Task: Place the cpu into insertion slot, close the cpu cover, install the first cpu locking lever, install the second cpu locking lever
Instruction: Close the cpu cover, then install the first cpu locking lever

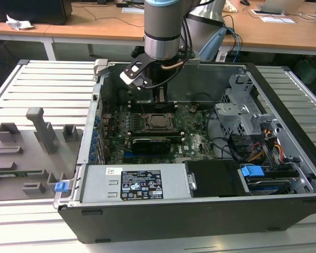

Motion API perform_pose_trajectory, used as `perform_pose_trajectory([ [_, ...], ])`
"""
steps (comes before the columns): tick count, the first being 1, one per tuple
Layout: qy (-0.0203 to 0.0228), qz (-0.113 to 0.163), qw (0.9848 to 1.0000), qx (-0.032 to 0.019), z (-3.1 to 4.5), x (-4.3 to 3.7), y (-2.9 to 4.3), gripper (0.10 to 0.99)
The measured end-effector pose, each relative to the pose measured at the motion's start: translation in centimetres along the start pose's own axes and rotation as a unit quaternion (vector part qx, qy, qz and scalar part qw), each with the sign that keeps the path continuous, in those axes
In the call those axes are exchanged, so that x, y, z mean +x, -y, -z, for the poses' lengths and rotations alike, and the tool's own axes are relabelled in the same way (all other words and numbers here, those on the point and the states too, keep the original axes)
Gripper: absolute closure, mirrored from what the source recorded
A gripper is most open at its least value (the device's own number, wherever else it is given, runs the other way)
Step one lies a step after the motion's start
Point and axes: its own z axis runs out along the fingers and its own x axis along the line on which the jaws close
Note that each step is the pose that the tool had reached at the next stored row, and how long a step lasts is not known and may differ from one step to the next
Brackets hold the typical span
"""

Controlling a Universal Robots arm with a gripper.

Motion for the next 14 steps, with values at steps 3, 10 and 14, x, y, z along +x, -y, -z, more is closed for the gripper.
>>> perform_pose_trajectory([
  [3,0.0,0.0,1.0,0.0,0.0,0.0,0.09,0.98],
  [10,0.0014,0.0,1.0,0.0,0.93,0.02,0.09,0.98],
  [14,0.0016,0.0,1.0,0.0,2.76,0.06,0.03,0.98],
])
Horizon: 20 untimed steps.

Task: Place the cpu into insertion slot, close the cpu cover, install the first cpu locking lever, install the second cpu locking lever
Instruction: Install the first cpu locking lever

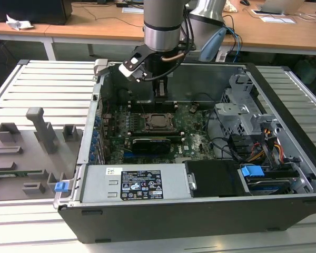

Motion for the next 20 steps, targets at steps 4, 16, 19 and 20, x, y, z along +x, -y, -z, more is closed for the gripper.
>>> perform_pose_trajectory([
  [4,0.002,0.015,0.9999,0.0003,0.23,0.0,0.0,0.98],
  [16,0.0136,0.117,0.9931,0.0025,0.24,0.01,0.01,0.98],
  [19,0.0236,0.13,0.9912,0.004,0.24,0.02,0.01,0.98],
  [20,0.026,0.136,0.9904,0.0043,0.23,0.02,0.01,0.98],
])
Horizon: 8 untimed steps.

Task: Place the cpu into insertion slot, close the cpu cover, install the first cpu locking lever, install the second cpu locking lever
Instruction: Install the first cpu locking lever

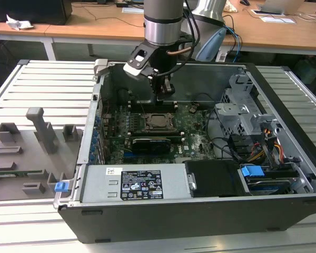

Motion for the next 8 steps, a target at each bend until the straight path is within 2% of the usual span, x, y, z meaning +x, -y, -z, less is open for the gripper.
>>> perform_pose_trajectory([
  [3,0.0012,0.017,0.9999,-0.0002,0.0,0.0,0.0,0.98],
  [8,0.0024,0.054,0.9985,-0.0013,0.0,0.01,0.0,0.98],
])
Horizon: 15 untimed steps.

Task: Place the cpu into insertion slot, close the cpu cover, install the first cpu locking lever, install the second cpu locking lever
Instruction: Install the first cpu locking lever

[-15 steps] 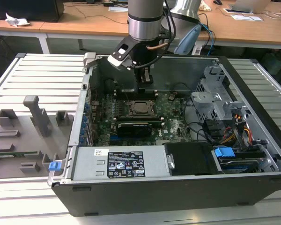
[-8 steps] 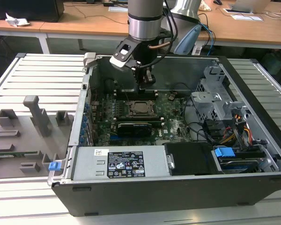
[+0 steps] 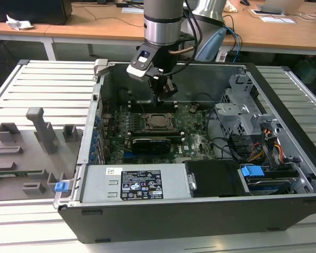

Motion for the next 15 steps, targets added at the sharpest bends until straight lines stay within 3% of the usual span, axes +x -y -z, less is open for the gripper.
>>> perform_pose_trajectory([
  [4,0.0002,0.029,0.9996,-0.0011,0.0,0.0,0.01,0.98],
  [7,0.0003,0.062,0.9981,-0.0024,-0.03,0.0,0.0,0.98],
  [8,0.0001,0.077,0.997,-0.0032,-0.04,0.0,0.0,0.98],
  [10,-0.0004,0.115,0.9934,-0.005,-0.09,0.0,0.0,0.98],
  [12,-0.0006,0.135,0.9909,-0.0059,-0.13,0.0,0.01,0.98],
  [13,-0.0008,0.156,0.9878,-0.0068,-0.15,0.01,0.01,0.98],
  [15,-0.0006,0.171,0.9853,-0.0073,-0.19,0.01,0.01,0.98],
])
